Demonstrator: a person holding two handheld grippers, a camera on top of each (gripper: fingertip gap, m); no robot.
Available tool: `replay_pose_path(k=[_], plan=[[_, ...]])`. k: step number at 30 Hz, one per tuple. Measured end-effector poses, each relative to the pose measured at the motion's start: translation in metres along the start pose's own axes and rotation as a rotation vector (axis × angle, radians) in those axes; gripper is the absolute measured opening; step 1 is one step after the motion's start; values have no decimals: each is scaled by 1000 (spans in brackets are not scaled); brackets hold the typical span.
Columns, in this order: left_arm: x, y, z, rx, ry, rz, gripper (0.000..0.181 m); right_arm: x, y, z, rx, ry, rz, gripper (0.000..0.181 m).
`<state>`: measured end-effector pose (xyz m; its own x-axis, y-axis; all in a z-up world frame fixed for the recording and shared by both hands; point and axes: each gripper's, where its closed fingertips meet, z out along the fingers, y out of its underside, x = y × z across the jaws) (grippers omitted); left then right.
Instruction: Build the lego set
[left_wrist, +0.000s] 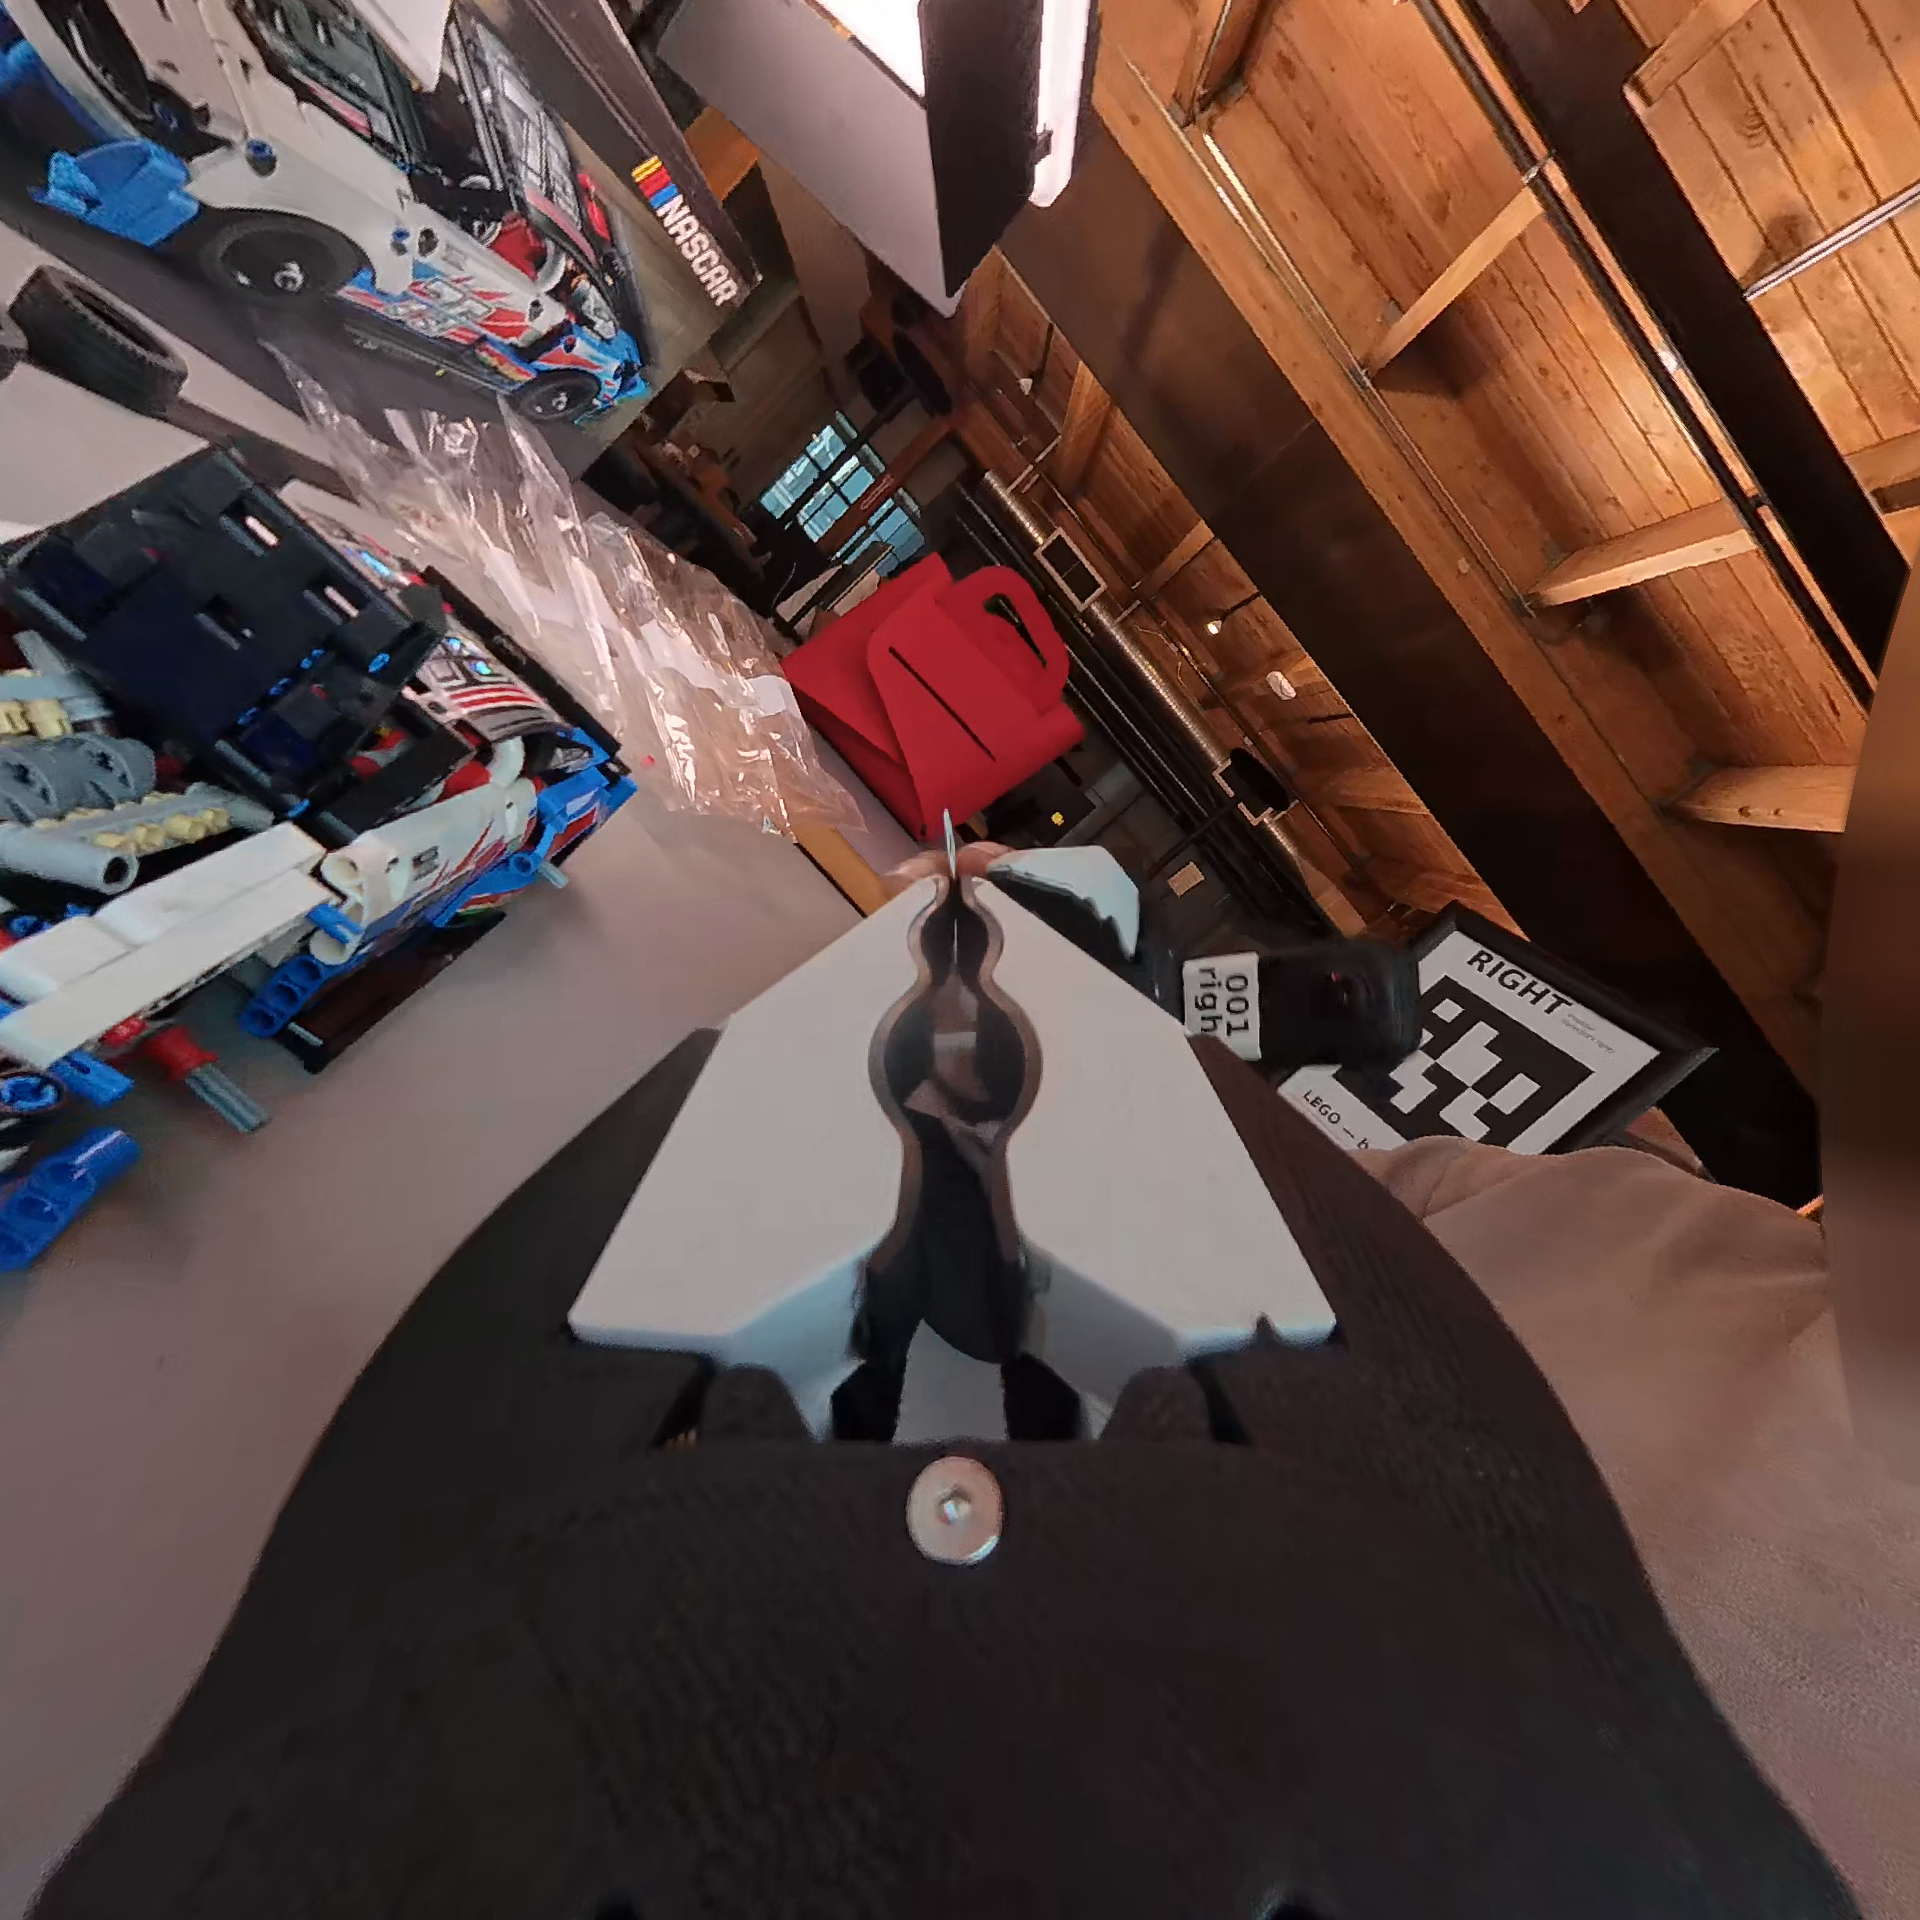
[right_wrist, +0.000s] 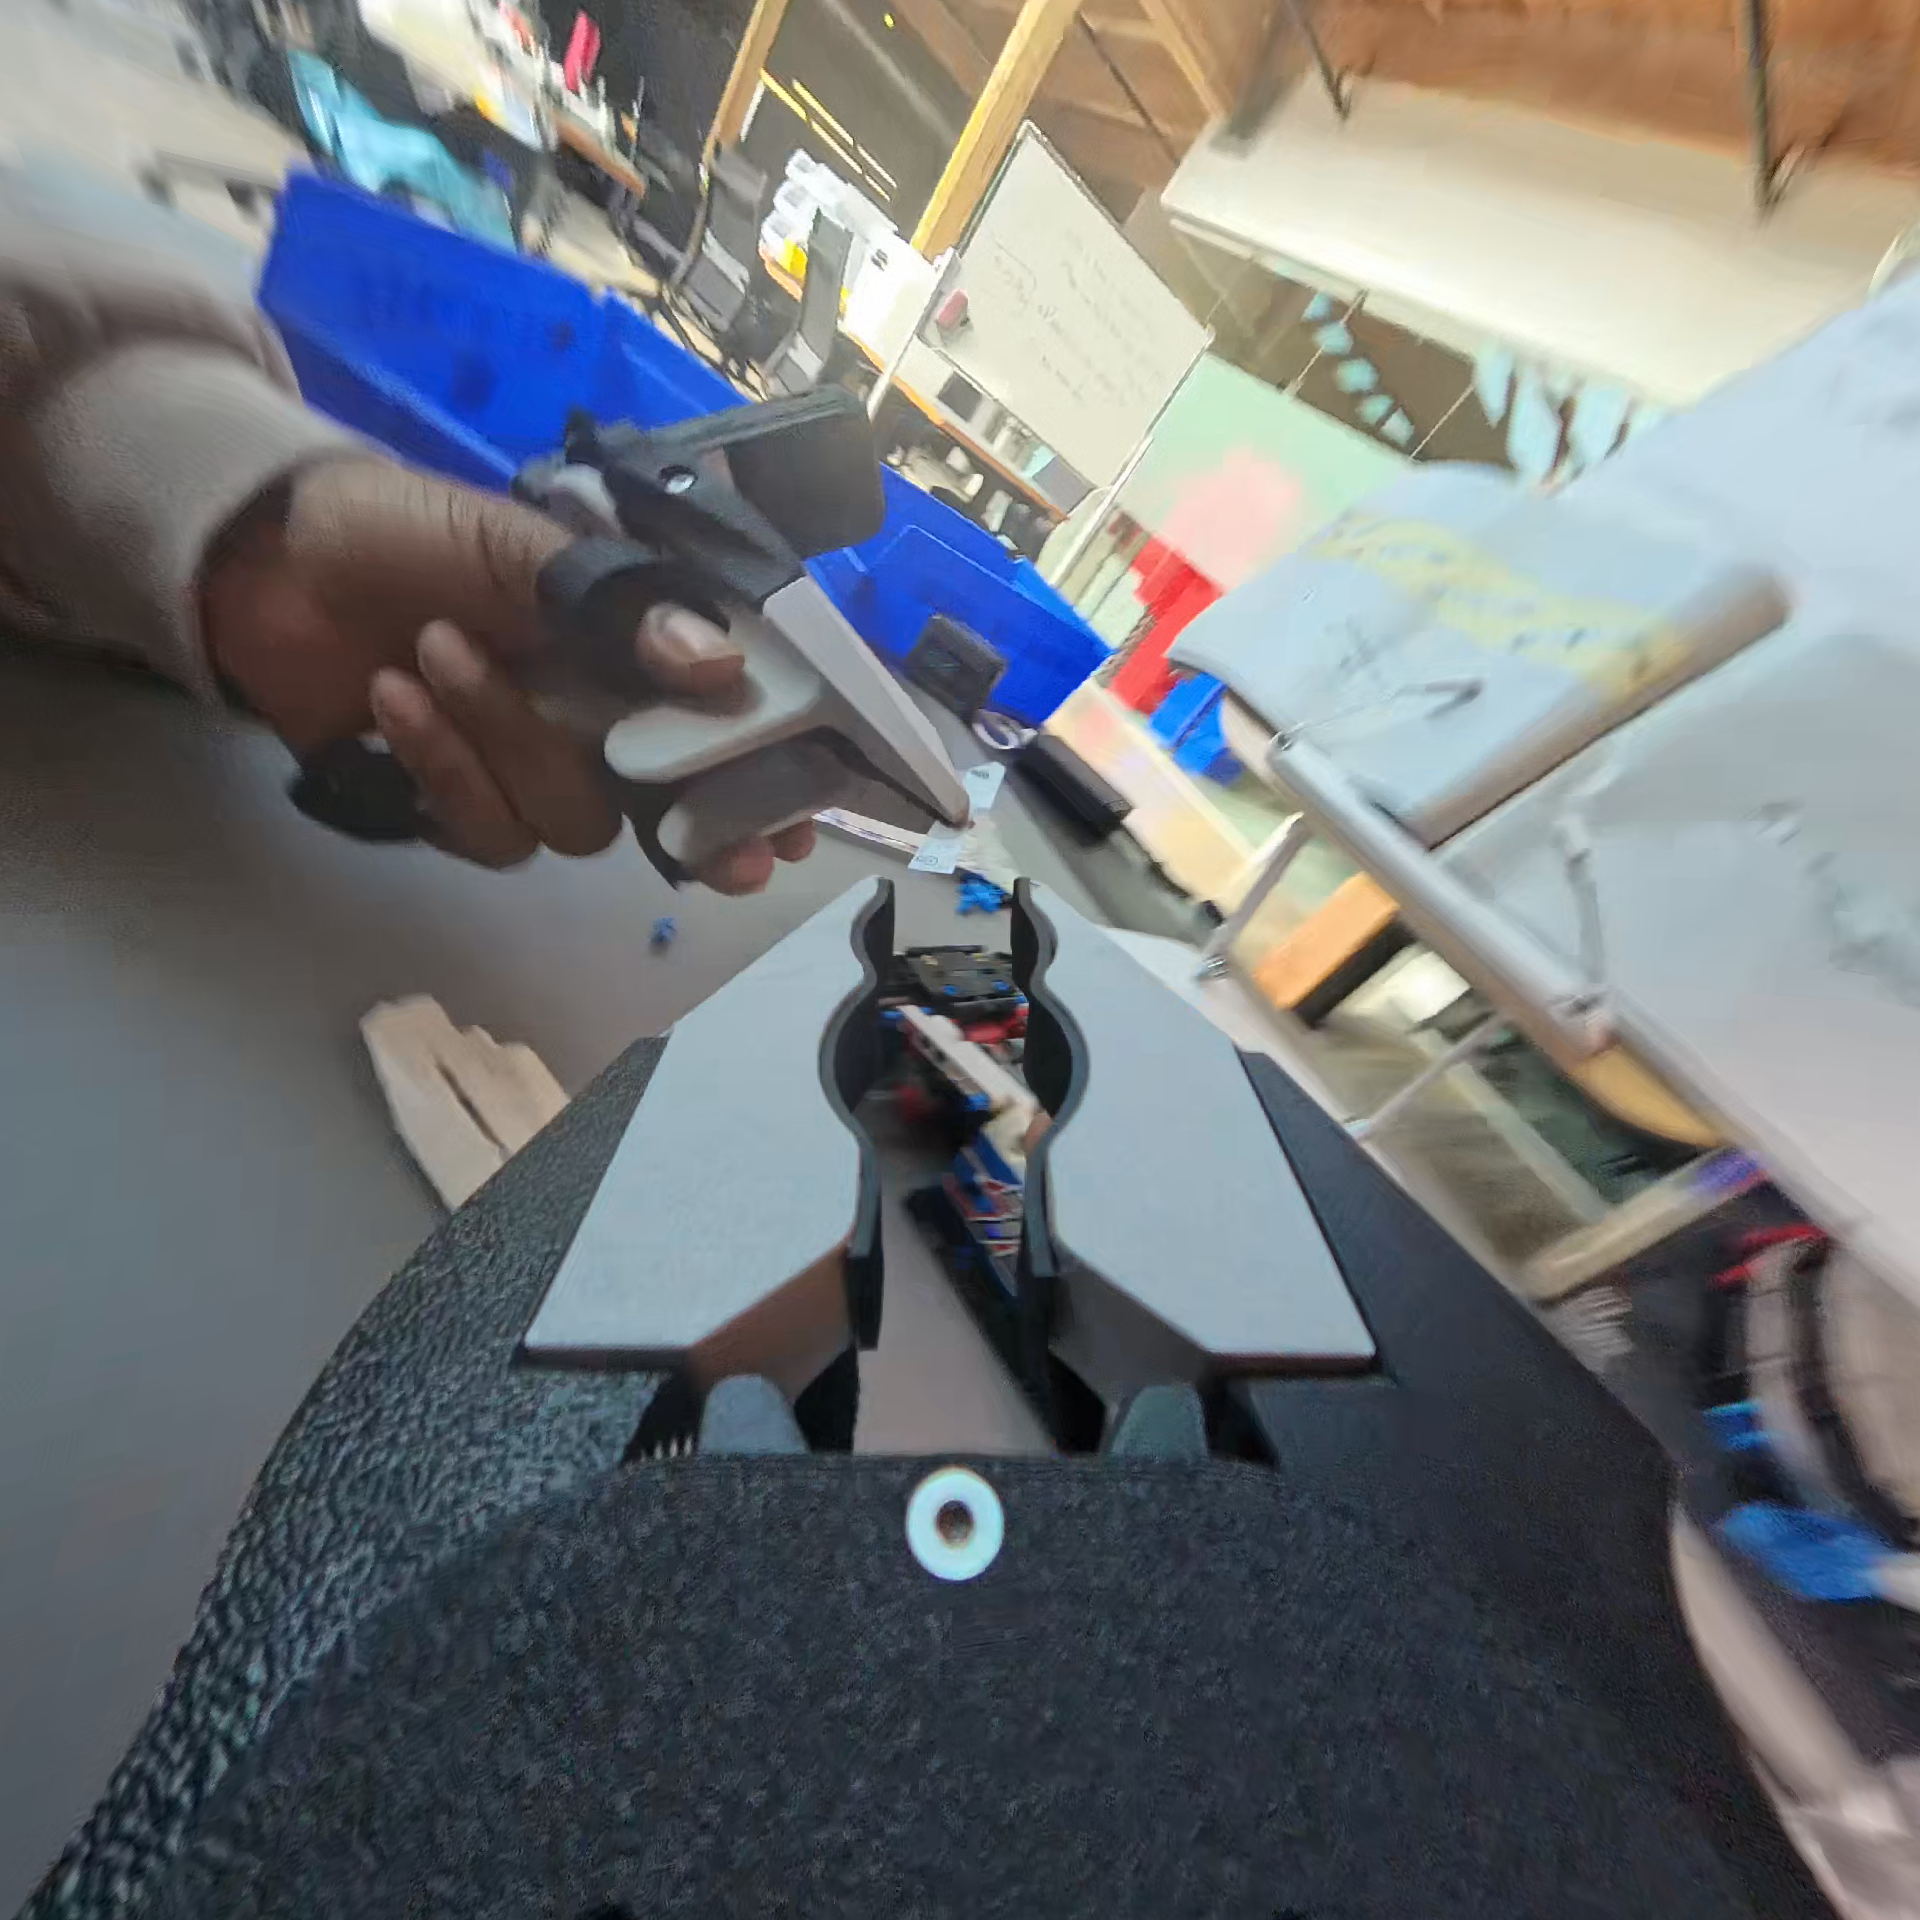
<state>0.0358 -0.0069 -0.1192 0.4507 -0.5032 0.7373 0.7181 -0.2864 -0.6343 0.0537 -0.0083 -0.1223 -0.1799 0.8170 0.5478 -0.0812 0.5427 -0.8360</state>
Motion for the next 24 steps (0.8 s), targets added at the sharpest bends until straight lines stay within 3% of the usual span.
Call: replay_pose_path(k=[3,6,12,24], plan=[[13,-9,-1,68,49,60,0,-1,-11,2,67,-173,603,20],[22,-12,0,106,82,92,0,0,-17,3,170,-263,947,11],[24,-9,2,102,81,116,0,-2,-17,5,201,-307,1068,8],[22,-2,4,72,72,122,0,3,-14,4,195,-283,1062,0]])
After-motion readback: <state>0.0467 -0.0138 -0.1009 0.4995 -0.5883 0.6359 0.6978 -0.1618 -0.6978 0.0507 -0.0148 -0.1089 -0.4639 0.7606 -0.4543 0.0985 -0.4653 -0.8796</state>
